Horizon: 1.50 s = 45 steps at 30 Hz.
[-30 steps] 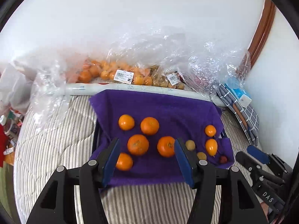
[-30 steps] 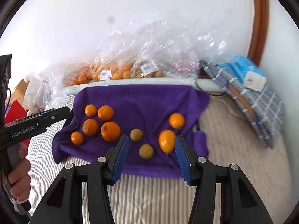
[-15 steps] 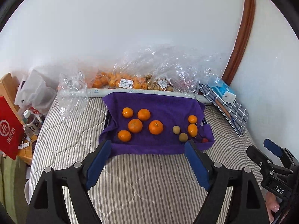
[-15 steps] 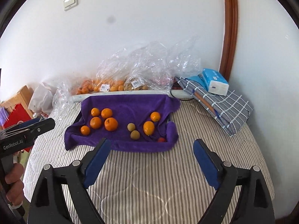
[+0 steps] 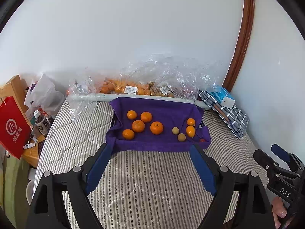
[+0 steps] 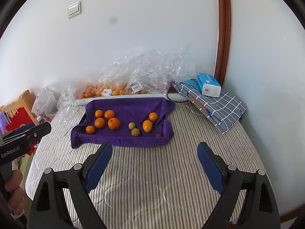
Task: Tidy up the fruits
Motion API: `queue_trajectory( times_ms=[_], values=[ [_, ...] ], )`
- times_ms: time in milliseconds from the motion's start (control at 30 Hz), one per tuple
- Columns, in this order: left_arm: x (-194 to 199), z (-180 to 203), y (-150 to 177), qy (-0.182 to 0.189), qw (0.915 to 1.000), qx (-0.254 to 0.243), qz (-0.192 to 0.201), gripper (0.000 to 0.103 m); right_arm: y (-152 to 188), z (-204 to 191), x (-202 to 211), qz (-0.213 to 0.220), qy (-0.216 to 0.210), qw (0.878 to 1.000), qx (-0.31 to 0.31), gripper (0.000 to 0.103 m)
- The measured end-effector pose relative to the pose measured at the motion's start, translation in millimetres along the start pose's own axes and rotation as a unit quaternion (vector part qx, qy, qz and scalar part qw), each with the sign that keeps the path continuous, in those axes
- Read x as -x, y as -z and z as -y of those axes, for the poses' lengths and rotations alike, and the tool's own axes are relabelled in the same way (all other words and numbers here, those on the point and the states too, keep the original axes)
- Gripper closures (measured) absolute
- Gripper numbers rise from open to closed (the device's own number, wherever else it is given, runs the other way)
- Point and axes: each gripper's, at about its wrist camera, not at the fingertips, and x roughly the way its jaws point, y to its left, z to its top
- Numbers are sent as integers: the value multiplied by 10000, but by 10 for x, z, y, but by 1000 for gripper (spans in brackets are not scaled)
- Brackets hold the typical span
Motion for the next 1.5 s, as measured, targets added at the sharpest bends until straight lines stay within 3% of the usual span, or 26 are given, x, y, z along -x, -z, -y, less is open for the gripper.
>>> queue_trajectory(
  times_ms=[1500],
  values=[
    [132,-40,-19,-12,9999,66,124,18,-22,-102,116,85,-40,9999,-43,13]
  ],
)
